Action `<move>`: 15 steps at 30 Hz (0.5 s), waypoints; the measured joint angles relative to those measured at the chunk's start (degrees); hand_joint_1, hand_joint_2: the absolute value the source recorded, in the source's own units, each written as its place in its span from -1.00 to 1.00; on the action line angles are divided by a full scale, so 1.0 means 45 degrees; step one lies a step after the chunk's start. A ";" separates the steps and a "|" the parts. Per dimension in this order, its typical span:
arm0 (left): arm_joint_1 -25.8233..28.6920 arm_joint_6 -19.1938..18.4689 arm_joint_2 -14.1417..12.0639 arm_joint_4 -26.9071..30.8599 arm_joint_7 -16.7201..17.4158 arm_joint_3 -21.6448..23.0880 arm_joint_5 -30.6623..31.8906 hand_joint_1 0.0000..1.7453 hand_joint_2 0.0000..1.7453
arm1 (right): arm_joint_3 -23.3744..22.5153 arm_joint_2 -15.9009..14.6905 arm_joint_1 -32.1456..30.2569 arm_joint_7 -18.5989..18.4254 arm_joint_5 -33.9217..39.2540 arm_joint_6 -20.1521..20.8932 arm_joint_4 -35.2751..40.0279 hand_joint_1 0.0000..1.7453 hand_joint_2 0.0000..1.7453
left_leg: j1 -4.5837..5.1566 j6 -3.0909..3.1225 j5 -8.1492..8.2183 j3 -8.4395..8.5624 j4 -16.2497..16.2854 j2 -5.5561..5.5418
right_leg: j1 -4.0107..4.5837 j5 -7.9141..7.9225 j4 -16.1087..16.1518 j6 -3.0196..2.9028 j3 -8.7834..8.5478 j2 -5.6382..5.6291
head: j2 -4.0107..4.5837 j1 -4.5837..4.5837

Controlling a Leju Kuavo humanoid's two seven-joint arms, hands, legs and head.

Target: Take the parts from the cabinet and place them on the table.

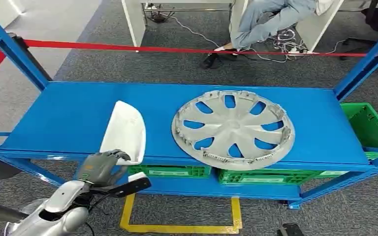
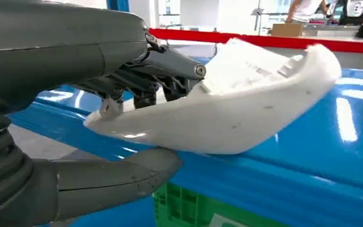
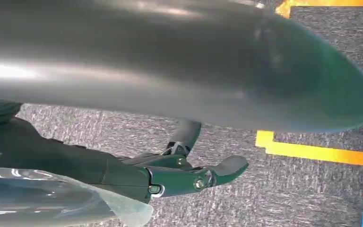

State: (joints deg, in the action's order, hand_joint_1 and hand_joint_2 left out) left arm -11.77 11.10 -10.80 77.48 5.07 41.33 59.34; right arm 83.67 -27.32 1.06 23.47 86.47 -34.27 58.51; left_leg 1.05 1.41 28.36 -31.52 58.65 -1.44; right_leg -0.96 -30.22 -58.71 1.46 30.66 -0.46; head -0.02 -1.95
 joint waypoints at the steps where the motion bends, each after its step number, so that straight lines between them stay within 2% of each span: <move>1: -0.0030 0.0029 0.0000 0.0000 -0.0005 -0.0010 0.0010 1.00 1.00 | -0.0039 0.0000 -0.0009 -0.0019 -0.0029 0.0000 0.0000 -1.00 -1.00 | 0.0000 0.0000 0.0000 0.0005 0.0000 0.0000 | 0.0000 0.0001 0.0000 0.0000 -0.0004 -0.0001 | 0.0000 0.0000; 15: -0.0134 0.1067 0.0010 0.0005 -0.0141 -0.0505 -0.0068 1.00 1.00 | -0.0451 0.0000 -0.0226 -0.0107 -0.0291 -0.0019 0.0000 -1.00 -1.00 | -0.0002 -0.0011 -0.0009 0.0008 0.0000 0.0005 | 0.0002 0.0013 -0.0001 0.0005 0.0004 -0.0016 | 0.0000 0.0000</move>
State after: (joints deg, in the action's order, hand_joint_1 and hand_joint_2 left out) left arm -12.37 15.91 -10.75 77.50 4.44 39.06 59.03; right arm 81.64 -27.32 0.05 22.99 85.15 -34.36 58.51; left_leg 1.04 1.36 28.32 -31.48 58.65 -1.42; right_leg -0.95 -30.16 -58.72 1.48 30.68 -0.53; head -0.02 -1.95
